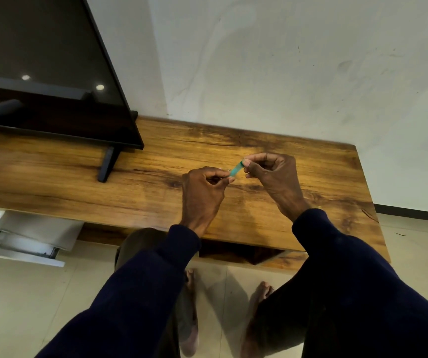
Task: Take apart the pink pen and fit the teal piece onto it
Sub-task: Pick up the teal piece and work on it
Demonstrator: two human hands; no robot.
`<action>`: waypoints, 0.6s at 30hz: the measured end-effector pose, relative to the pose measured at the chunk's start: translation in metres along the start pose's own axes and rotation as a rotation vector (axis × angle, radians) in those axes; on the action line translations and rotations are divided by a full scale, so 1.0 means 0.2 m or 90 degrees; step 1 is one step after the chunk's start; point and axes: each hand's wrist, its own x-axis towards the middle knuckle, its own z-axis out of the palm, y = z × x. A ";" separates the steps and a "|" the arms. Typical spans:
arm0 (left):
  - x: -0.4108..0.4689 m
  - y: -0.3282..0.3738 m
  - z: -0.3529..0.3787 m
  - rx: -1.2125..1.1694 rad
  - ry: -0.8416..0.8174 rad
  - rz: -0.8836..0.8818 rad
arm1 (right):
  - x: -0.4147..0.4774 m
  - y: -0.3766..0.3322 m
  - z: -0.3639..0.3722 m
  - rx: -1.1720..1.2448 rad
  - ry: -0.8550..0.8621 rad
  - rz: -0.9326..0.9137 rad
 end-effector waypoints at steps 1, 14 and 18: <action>0.00 -0.01 0.00 -0.002 -0.001 0.000 | 0.00 0.00 0.00 -0.004 -0.002 -0.002; 0.01 -0.06 0.01 -0.062 -0.033 -0.088 | 0.06 0.00 -0.03 -0.147 -0.074 0.005; 0.01 -0.06 0.01 -0.073 -0.047 -0.108 | 0.05 0.02 -0.02 -0.124 -0.075 0.019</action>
